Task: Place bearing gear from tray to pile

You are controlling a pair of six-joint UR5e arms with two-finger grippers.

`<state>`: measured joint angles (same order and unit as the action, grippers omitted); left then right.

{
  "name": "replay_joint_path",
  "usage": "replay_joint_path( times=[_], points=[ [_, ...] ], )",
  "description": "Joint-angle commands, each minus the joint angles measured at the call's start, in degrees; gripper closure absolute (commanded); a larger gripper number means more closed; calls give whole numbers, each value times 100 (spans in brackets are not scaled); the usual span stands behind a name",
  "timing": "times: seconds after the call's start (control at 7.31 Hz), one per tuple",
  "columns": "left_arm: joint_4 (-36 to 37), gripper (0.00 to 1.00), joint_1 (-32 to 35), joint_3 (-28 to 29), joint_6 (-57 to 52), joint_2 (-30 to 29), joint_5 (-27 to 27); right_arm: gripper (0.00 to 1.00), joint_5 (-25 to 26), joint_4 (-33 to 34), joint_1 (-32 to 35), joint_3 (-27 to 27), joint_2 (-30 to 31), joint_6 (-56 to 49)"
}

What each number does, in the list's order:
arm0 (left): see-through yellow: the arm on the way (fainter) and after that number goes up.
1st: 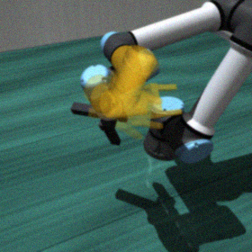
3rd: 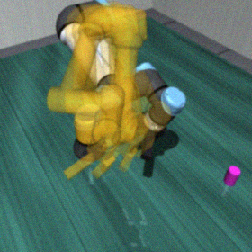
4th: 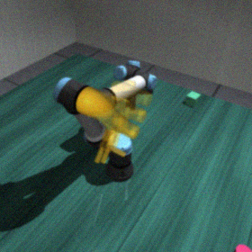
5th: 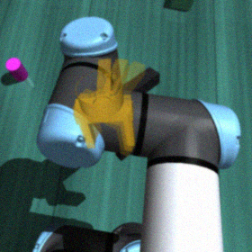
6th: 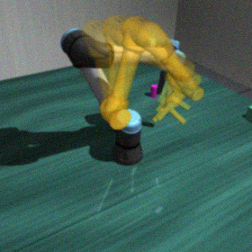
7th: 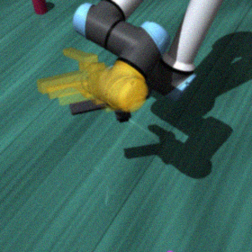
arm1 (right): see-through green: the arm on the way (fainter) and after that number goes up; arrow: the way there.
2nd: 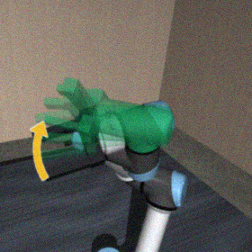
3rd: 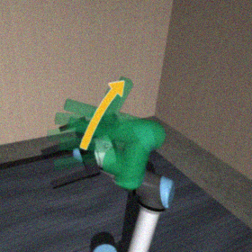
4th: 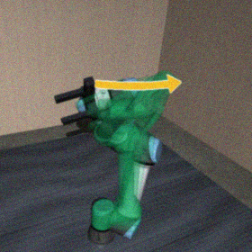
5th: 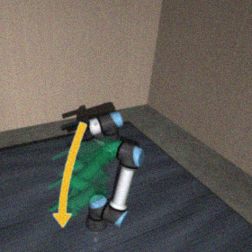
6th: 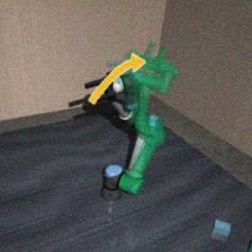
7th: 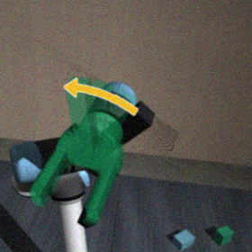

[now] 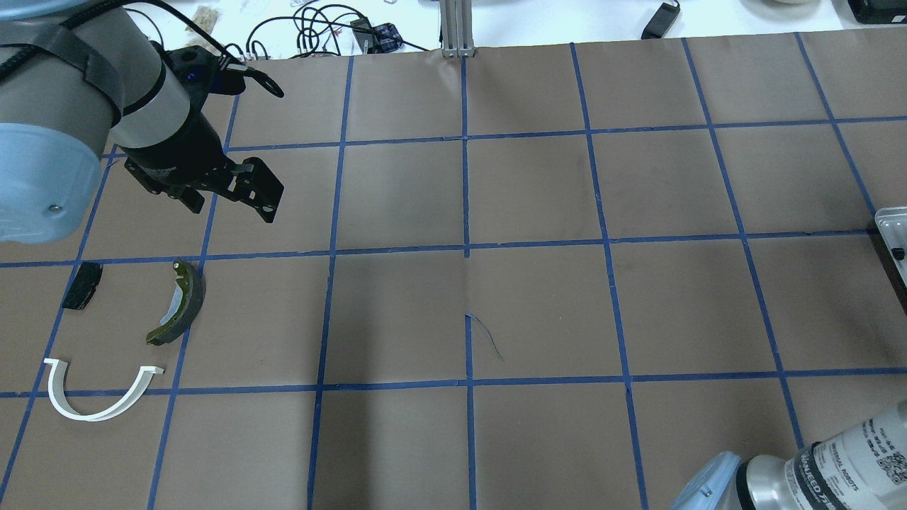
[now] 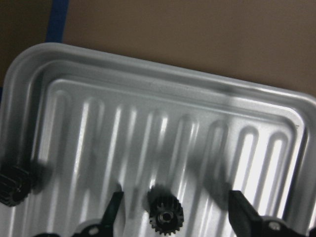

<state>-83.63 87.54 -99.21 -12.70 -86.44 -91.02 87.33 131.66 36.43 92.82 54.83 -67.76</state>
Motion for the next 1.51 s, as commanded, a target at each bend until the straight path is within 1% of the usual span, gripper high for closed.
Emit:
replay_joint_path(
  times=[0.0, 0.14, 0.27, 0.41, 0.55, 0.82, 0.96, 1.09, 1.23, 1.37],
  points=[
    [31, 0, 0, -2, -5, -39, 23, 27, 55, -157, -4, -1, 19, 17],
    [31, 0, 0, -2, -5, 4, -3, 27, 47, -158, -4, -1, 10, 25],
    [22, 0, 0, -2, -13, -13, 14, 32, 64, -158, -4, -1, 28, 17],
    [31, 0, 0, -2, -13, -13, 14, 50, 65, -158, 4, -1, 37, 17],
    [31, 0, -9, -2, -13, -13, 14, 61, 73, -149, 4, -1, 37, 17],
    [31, 0, -9, -2, -13, -5, 6, 76, 65, -149, 31, -96, 45, 69],
    [22, 0, -9, -10, -22, -4, 5, 82, 82, -219, 39, -141, 63, 157],
    [22, 0, -9, -10, -22, -13, 5, 84, 73, -228, 66, -159, 141, 227],
    [31, 0, -9, -2, -22, -4, 5, 85, 39, -254, 179, -159, 342, 584],
    [40, 0, -9, -2, -22, -39, 23, 85, 90, -411, 633, -133, 597, 919]
  ],
)
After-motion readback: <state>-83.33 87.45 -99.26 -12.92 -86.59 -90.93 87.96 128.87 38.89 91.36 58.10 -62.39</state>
